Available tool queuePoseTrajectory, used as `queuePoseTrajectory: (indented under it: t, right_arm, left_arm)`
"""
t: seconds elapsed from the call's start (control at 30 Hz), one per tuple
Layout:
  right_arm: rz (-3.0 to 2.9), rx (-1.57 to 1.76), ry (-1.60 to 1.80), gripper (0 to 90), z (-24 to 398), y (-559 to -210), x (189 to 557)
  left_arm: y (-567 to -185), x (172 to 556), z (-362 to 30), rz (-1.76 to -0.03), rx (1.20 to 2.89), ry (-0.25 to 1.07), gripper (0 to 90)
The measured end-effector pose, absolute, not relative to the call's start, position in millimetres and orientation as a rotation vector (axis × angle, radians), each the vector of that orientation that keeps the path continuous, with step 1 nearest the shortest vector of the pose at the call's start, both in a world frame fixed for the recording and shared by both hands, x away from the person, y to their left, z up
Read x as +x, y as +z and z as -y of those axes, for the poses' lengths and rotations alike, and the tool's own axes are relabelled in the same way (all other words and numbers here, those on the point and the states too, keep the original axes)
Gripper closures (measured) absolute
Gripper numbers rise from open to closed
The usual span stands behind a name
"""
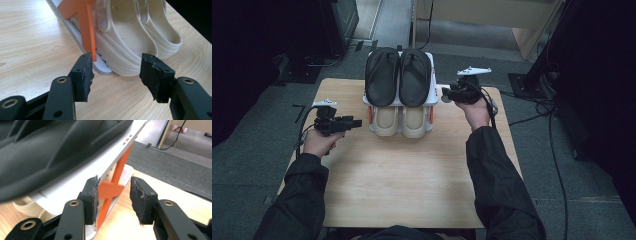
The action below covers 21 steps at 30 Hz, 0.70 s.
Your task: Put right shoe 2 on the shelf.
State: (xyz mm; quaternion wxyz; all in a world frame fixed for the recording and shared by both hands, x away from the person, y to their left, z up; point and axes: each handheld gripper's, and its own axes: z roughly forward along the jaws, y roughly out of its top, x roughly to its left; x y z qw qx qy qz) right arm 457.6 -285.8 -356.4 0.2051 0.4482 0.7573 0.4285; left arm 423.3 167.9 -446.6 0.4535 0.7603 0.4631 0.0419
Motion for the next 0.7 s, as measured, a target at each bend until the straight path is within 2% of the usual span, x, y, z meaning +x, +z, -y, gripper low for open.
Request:
queuePoseTrajectory:
  t: [0.7]
  right_arm:
    - [-2.143, 1.241, 1.257, 56.4, 305.7, -414.6, 421.7]
  left_arm:
    - [-454.6, 417.4, -162.0, -1.133, 1.923, 0.144, 38.8]
